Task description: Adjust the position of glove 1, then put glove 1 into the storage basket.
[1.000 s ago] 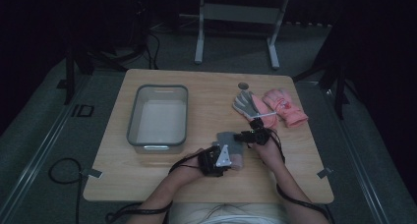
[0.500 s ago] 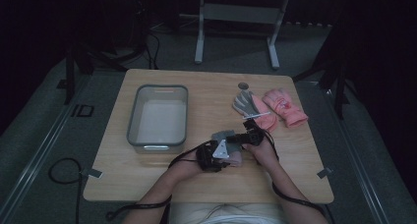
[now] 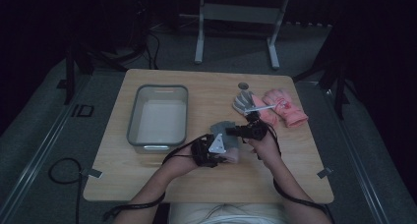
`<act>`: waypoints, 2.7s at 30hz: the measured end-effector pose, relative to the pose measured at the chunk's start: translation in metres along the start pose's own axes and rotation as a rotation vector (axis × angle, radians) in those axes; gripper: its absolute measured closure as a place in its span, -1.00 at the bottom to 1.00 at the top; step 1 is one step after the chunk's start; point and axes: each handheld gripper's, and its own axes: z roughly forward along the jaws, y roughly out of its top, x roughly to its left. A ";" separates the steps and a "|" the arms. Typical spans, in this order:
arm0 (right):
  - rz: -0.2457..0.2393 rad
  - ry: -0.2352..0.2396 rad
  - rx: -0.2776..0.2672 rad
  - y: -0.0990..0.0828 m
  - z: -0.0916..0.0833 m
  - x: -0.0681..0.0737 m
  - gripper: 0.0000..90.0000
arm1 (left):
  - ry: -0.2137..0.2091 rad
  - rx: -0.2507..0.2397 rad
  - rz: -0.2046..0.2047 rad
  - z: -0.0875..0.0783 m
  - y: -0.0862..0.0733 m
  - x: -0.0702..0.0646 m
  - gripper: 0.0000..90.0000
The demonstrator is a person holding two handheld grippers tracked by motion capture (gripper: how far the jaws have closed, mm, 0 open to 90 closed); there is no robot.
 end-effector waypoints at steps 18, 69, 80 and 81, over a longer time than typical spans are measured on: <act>-0.062 0.000 -0.057 0.045 -0.008 0.030 0.56 | 0.012 0.013 0.040 -0.062 0.010 0.035 0.50; -0.158 0.078 0.029 0.135 0.118 0.110 0.57 | 0.082 0.249 -0.034 -0.136 -0.083 0.106 0.49; -0.136 0.025 0.114 0.127 0.158 0.096 0.56 | 0.032 0.309 -0.035 -0.102 -0.110 0.120 0.50; -0.130 0.020 0.129 0.126 0.161 0.094 0.56 | 0.024 0.319 -0.030 -0.099 -0.112 0.121 0.50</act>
